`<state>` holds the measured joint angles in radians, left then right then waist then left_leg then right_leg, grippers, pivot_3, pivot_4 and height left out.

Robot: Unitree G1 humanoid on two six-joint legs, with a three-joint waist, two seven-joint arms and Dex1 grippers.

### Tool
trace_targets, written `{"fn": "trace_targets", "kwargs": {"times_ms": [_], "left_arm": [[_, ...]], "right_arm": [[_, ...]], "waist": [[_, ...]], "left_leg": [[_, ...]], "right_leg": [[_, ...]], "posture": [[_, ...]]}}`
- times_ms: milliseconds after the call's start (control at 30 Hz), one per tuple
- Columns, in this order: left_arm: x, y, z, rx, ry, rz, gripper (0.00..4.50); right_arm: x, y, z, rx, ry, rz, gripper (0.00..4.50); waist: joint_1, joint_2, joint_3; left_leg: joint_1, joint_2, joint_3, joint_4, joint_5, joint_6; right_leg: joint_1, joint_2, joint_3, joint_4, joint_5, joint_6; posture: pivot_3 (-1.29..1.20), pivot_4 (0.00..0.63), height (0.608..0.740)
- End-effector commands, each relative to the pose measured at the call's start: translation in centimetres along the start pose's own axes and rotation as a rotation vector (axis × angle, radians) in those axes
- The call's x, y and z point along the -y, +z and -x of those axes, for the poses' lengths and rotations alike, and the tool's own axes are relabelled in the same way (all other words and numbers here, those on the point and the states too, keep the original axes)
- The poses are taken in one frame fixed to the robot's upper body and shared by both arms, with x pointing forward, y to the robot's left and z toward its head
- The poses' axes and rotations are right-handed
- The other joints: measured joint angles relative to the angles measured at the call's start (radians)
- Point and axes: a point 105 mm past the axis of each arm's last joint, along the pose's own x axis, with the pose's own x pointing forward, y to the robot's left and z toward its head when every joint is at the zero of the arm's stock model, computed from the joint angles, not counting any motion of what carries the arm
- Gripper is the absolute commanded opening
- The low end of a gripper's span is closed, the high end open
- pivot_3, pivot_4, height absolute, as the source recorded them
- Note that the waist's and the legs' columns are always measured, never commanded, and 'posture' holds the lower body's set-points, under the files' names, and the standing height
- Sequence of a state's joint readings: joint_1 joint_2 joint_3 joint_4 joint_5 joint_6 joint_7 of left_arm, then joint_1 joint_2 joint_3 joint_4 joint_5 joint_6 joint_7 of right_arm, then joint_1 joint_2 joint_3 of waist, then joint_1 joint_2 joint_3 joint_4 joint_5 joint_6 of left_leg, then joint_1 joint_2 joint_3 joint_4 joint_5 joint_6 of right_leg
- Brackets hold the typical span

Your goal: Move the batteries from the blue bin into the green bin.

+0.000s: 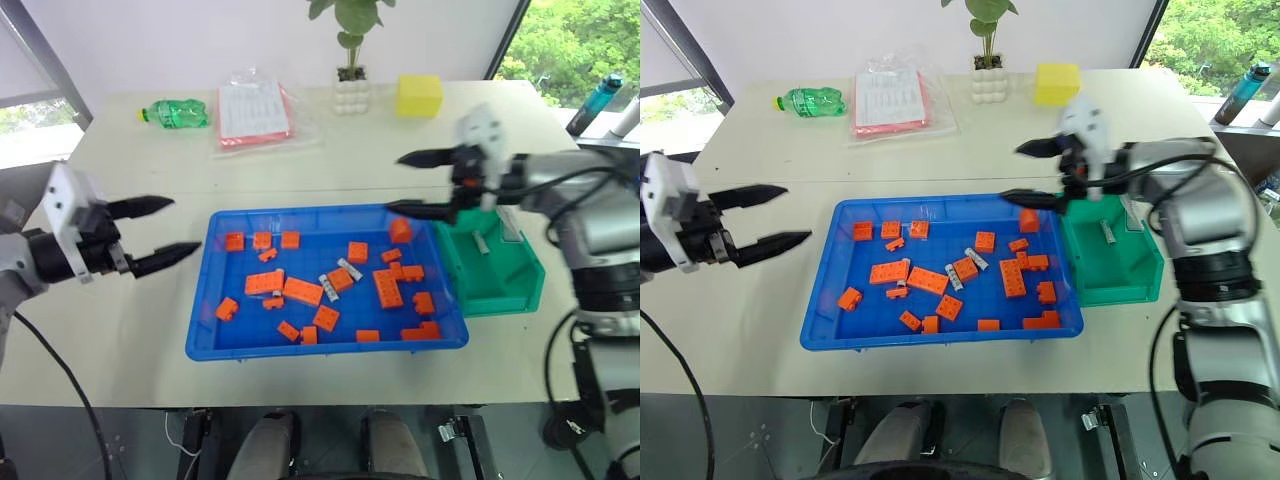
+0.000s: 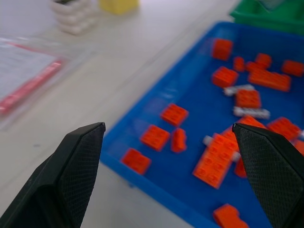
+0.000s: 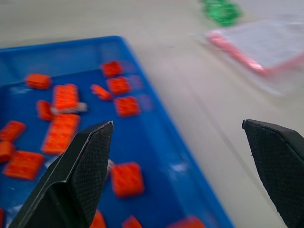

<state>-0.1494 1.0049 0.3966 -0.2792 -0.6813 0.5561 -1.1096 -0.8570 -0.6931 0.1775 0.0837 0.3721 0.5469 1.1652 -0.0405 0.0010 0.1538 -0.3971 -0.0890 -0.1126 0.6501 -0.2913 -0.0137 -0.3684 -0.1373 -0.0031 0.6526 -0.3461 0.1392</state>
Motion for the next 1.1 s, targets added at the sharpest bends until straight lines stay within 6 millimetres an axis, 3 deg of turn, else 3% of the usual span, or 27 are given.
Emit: {"fn": "trace_targets", "kwargs": {"times_ms": [33, 267, 467, 833, 933, 1033, 1100], "left_arm": [[1.2, 0.5, -0.1, -0.033, -0.107, -0.037, 4.50], [1.8, -0.1, -0.3, -0.075, -0.179, -0.058, 4.50], [1.8, -0.4, -0.8, -0.061, -0.170, -0.036, 4.50], [2.0, -0.1, -1.2, -0.058, -0.188, -0.075, 4.50], [2.1, -0.1, -1.3, -0.057, -0.191, -0.082, 4.50], [1.9, 0.1, -1.5, -0.053, -0.190, -0.085, 4.50], [1.7, 0.2, -1.5, -0.051, -0.186, -0.087, 4.50]], "right_arm": [[-2.7, 1.0, -3.6, -0.028, 0.141, 0.071, 4.46], [-7.0, 0.8, -10.6, -0.054, 0.286, 0.082, 4.46], [-8.2, -0.3, -14.6, -0.096, 0.294, 0.078, 4.46], [-7.3, -3.2, -16.7, -0.156, 0.240, 0.052, 4.46], [-7.0, -3.2, -16.8, -0.152, 0.230, 0.046, 3.78], [-7.3, -2.9, -16.9, -0.132, 0.241, 0.040, 2.39], [-7.6, -2.3, -16.9, -0.105, 0.254, 0.022, 2.25]], "waist": [[-0.003, 0.000, 0.000], [-0.007, 0.000, 0.000], [-0.007, 0.000, 0.000], [-0.031, 0.000, 0.000], [-0.036, 0.000, 0.000], [-0.040, 0.000, 0.000], [-0.041, 0.000, 0.000]], "left_leg": [[-0.002, 0.000, 0.000, 0.001, 0.000, 0.000], [-0.007, 0.000, -0.002, 0.008, 0.000, 0.000], [-0.010, -0.001, -0.005, 0.012, 0.000, -0.001], [-0.011, -0.002, -0.005, 0.013, 0.000, -0.001], [-0.011, -0.001, -0.005, 0.013, 0.001, -0.001], [-0.011, -0.001, -0.005, 0.013, 0.001, -0.002], [-0.011, -0.001, -0.005, 0.013, 0.001, -0.002]], "right_leg": [[-0.002, 0.000, 0.000, 0.001, 0.000, 0.000], [-0.008, 0.001, 0.000, 0.012, 0.000, 0.000], [-0.015, 0.002, 0.000, 0.015, 0.000, 0.000], [-0.018, 0.002, 0.000, 0.020, 0.000, 0.000], [-0.019, 0.001, 0.000, 0.030, 0.000, 0.000], [-0.021, 0.001, 0.000, 0.031, 0.000, 0.000], [-0.021, 0.001, 0.000, 0.031, 0.000, 0.000]], "posture": [[0.00, 0.150, 0.726], [0.00, 0.150, 0.726], [0.00, 0.150, 0.726], [0.00, 0.150, 0.726], [0.00, 0.150, 0.726], [0.00, 0.150, 0.726], [0.00, 0.150, 0.726]]}}
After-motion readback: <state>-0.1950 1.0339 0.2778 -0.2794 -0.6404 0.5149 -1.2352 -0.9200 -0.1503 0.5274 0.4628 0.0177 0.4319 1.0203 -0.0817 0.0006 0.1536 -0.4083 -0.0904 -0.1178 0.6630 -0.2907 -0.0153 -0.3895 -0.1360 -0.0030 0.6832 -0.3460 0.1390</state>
